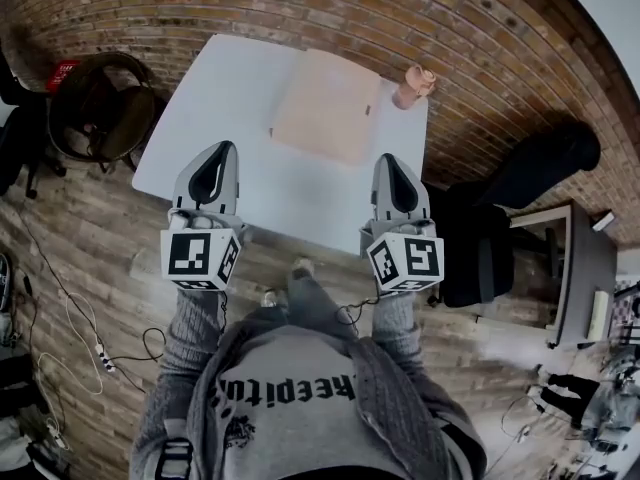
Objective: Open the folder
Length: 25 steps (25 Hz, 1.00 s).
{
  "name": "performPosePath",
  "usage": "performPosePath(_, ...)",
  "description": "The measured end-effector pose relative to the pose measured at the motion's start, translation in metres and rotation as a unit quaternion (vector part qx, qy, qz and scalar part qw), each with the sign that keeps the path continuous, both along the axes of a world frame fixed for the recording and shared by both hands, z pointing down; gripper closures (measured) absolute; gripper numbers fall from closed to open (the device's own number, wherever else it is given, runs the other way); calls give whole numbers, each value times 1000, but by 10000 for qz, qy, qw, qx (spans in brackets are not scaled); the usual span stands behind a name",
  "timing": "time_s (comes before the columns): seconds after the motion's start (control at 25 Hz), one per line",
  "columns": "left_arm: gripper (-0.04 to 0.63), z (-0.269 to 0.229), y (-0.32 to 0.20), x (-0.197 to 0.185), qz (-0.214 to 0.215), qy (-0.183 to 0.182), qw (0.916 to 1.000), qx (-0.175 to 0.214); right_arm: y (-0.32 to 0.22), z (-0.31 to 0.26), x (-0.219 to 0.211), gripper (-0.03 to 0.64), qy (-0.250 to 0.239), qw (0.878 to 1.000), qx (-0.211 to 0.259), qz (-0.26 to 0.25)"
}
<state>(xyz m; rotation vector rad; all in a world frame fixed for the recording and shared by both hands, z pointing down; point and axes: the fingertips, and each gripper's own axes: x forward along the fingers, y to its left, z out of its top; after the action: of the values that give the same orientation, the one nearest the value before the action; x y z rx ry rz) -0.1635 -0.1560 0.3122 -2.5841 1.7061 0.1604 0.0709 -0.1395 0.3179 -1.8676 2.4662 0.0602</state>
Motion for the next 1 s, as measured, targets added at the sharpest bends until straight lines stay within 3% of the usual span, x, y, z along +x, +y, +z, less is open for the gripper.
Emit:
performPosePath(0.52, 583, 5, -87, 18, 1, -113, 9999, -17, -96, 5, 13, 612, -13, 10000, -30, -83)
performPosePath(0.72, 583, 27, -119, 30, 0, -428, 9988, -238, -133, 20, 23, 612, -23, 9996, -264, -111)
performPosePath(1.0, 583, 80, -148, 45, 129, -935, 9934, -655, -167, 77, 40, 612, -21, 9955, -947, -57)
